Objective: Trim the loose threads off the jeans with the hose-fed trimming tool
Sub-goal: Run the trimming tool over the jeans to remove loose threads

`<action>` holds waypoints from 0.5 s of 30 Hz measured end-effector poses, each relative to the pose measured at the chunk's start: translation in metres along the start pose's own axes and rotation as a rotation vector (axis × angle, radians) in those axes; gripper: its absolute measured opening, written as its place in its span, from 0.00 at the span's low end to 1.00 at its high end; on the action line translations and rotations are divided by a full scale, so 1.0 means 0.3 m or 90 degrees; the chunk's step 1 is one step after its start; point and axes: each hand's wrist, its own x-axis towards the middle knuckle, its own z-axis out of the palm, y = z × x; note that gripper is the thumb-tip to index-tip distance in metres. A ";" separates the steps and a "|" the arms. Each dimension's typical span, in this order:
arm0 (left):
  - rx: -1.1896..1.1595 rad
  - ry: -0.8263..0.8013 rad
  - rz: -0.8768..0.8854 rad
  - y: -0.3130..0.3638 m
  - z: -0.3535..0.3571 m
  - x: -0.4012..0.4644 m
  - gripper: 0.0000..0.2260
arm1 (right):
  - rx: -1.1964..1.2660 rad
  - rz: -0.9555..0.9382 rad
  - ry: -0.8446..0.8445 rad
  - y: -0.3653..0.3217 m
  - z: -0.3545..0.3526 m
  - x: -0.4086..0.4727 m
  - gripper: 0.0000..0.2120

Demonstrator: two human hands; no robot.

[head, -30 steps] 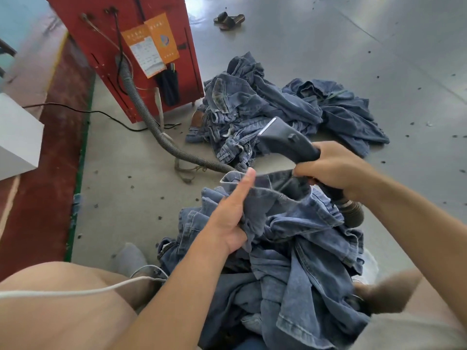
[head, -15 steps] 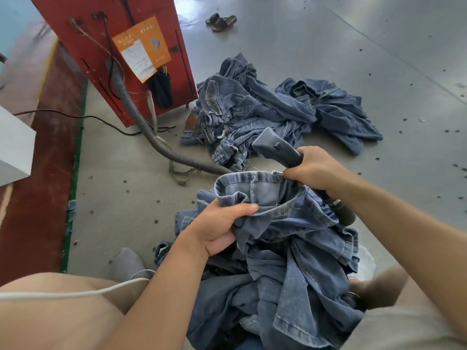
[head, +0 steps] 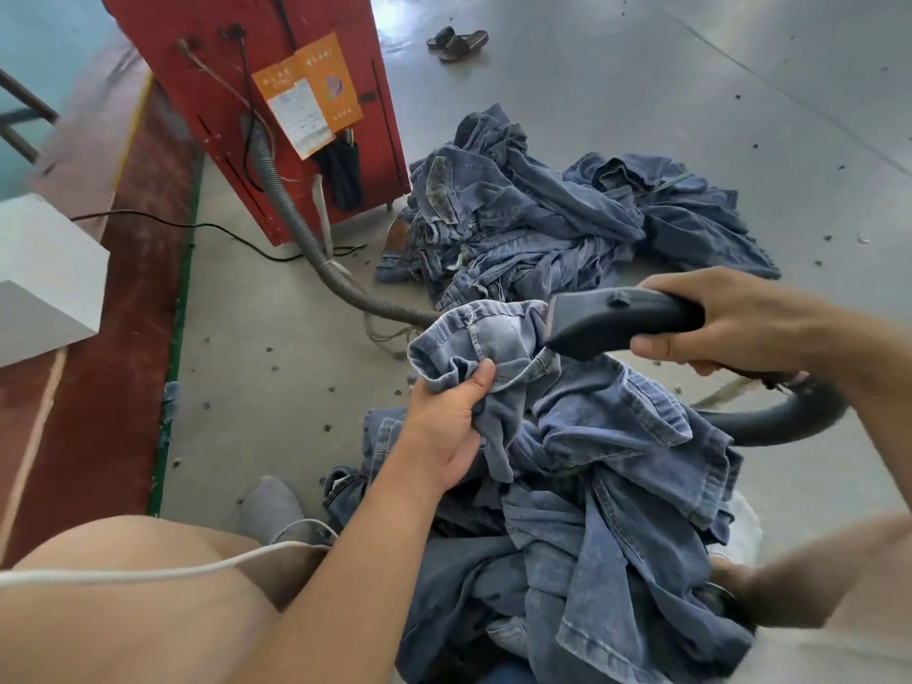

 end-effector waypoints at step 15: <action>0.006 0.020 0.016 -0.005 0.011 0.004 0.10 | -0.023 -0.030 0.060 -0.018 0.031 0.041 0.10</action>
